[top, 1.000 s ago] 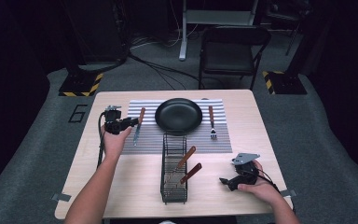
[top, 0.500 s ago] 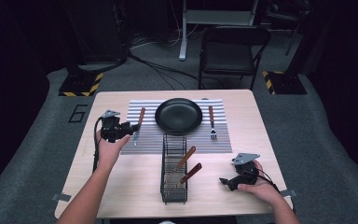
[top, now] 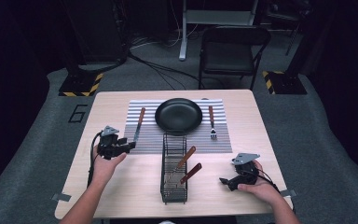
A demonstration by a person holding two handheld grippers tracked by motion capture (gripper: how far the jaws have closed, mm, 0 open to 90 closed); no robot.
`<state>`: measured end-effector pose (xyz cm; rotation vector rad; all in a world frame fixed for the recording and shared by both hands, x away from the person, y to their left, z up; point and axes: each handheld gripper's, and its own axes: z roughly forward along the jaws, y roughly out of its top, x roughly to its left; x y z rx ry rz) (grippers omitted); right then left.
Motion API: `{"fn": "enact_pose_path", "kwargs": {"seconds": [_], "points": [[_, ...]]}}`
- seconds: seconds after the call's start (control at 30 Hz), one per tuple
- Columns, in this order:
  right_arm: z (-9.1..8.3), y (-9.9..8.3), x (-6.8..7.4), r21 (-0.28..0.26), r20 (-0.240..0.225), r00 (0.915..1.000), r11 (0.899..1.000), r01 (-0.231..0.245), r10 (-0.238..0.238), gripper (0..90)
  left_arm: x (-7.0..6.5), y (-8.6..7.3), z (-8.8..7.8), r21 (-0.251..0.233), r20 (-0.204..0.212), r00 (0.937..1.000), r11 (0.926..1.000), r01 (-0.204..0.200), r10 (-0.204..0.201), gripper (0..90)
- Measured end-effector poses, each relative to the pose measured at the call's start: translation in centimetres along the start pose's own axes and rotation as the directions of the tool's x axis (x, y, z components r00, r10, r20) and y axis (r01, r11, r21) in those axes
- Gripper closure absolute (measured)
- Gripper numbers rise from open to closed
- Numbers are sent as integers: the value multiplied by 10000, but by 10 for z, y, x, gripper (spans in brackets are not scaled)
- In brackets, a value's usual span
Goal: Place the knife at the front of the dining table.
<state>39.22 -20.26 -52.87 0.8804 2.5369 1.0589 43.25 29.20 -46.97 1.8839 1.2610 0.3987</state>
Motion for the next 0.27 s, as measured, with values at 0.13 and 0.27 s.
{"fn": "enact_pose_path", "kwargs": {"seconds": [0.13,0.27], "points": [[0,0,0,-5,-2,10000,10000,-14,14,0,6,-12,1,152,-110,9999,9999,70,-69,477],[0,0,0,6,-3,10000,10000,-10,10,0,14,-25,5,269,-490,9988,9996,6,7,439]]}}
